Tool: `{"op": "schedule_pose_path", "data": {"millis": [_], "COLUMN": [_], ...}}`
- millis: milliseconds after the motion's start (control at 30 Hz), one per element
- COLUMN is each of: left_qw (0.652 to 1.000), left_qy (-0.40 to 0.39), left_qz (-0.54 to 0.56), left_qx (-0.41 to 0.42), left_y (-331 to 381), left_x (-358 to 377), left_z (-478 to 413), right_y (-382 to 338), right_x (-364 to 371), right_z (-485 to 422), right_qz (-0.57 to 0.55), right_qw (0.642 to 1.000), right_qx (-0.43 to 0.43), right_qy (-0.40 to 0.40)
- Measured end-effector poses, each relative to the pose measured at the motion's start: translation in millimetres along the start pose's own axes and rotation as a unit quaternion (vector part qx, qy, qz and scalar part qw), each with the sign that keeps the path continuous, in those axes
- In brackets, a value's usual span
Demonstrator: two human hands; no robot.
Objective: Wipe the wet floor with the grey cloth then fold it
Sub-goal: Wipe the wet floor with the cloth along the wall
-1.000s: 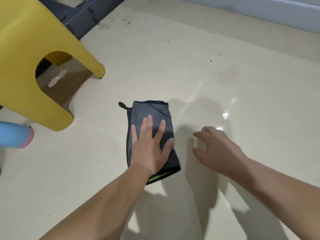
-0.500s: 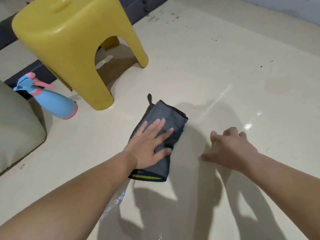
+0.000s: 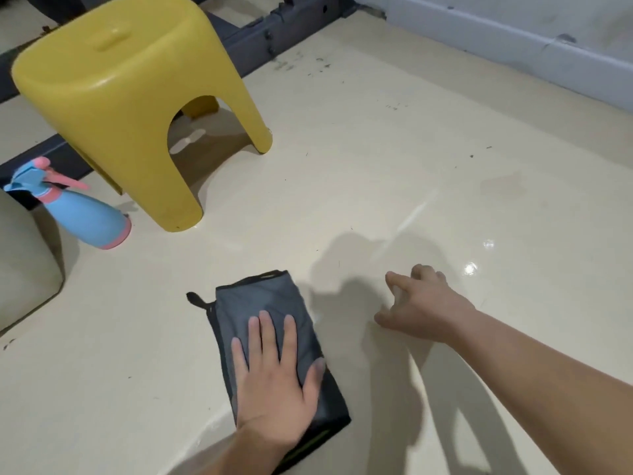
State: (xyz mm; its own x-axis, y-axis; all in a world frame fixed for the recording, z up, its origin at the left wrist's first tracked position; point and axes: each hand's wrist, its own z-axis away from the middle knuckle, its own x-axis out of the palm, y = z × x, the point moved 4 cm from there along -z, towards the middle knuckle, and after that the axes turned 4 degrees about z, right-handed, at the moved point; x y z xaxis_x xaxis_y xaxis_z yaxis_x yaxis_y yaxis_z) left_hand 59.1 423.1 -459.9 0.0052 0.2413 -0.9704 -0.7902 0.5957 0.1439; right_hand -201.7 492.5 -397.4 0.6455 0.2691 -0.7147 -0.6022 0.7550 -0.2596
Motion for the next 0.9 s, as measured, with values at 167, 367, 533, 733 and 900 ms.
{"op": "schedule_pose_path", "data": {"millis": [167, 367, 533, 733, 900], "left_qw": [0.99, 0.964, 0.949, 0.895, 0.857], "left_qy": [-0.053, -0.067, -0.104, -0.176, -0.118], "left_qz": [-0.01, -0.038, -0.071, -0.056, -0.097], "left_qx": [0.128, 0.256, 0.291, 0.407, 0.493], "left_y": [66, 128, 157, 190, 183], "left_x": [1, -1, 2, 6, 0], "left_z": [-15, -52, -37, -7, -36], "right_y": [43, 94, 116, 136, 166], "right_x": [-17, -1, 6, 13, 12], "right_z": [31, 52, 63, 80, 109], "right_qz": [-0.169, -0.145, -0.174, -0.153, -0.156], "right_qw": [0.976, 0.986, 0.978, 0.978, 0.973], "right_qx": [-0.002, 0.047, 0.076, 0.089, 0.123], "right_qy": [0.14, 0.071, 0.083, 0.111, 0.117]}}
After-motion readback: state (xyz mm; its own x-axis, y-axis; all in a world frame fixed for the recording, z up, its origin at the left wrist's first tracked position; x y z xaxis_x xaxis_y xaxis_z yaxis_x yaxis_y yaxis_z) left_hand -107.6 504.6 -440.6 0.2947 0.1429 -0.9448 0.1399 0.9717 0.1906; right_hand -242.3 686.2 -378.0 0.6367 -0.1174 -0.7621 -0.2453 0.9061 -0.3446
